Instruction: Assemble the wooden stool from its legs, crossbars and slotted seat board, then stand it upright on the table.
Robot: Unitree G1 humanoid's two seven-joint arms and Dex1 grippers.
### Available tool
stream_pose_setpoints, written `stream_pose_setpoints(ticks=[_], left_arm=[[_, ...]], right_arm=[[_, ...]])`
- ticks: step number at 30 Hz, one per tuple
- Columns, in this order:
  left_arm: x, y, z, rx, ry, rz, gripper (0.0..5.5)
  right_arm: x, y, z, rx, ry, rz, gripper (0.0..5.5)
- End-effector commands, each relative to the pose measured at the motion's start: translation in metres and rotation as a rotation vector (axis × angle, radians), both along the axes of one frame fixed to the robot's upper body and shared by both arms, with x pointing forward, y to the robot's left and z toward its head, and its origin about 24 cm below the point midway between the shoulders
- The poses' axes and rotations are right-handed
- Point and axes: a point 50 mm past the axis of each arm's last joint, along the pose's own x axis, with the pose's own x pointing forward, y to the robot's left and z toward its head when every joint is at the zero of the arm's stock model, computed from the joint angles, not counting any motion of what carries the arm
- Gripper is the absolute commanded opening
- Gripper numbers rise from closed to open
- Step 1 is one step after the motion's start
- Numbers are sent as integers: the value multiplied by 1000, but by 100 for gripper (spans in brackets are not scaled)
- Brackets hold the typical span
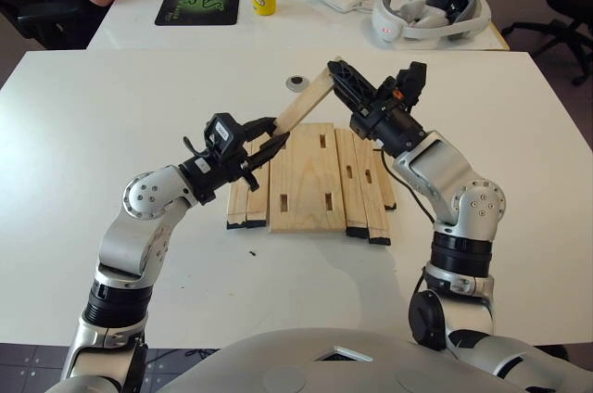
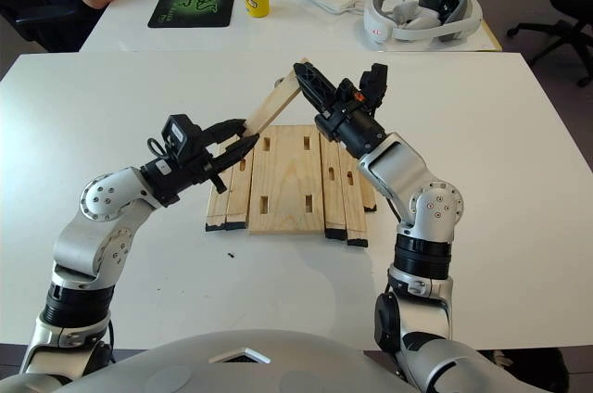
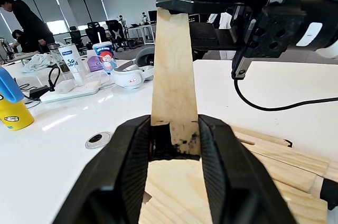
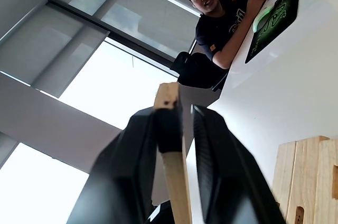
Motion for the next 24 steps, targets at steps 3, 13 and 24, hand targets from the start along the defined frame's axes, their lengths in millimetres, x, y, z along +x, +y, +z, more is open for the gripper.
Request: stream_pose_setpoints(ticks=[3, 13, 24], left_arm=[[0, 3, 1, 14, -7, 9, 134], [0, 3, -2, 8, 15, 19, 213], [8, 23, -16, 32, 55, 156, 319]], right_arm=[[1, -1, 3, 0, -1, -10, 46], [1, -1, 5, 0, -23, -9, 46], [13, -52, 25, -167, -151, -269, 46]])
